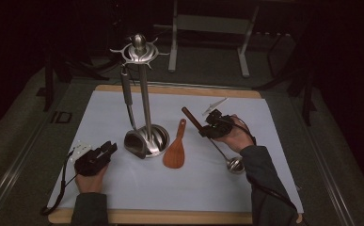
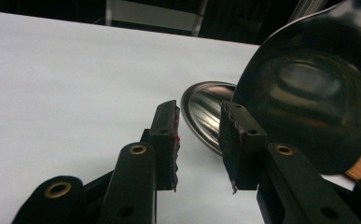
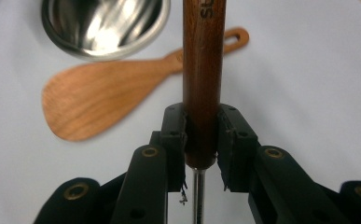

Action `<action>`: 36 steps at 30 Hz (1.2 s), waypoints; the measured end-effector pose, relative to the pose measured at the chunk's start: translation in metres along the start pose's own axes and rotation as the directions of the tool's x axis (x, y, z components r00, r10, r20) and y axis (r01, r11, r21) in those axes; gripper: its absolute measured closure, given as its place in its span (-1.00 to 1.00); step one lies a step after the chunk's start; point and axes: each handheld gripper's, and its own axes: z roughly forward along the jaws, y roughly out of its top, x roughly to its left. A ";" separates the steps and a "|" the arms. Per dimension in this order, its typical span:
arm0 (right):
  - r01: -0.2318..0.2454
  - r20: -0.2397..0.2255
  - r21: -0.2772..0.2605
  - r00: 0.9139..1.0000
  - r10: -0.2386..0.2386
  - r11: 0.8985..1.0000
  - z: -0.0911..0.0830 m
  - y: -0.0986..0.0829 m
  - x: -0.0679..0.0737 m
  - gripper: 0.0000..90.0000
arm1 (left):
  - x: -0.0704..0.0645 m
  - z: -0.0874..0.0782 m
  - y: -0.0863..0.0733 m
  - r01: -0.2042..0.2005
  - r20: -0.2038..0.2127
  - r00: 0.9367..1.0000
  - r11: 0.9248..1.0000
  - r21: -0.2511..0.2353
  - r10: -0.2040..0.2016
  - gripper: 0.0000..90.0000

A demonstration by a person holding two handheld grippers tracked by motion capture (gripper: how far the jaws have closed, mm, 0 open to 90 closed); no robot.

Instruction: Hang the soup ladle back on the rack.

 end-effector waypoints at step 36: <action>0.130 -0.047 -0.342 0.987 -0.156 0.930 -0.035 0.038 0.048 0.65 | 0.000 0.000 0.000 0.002 0.000 1.000 1.000 0.003 -0.002 0.50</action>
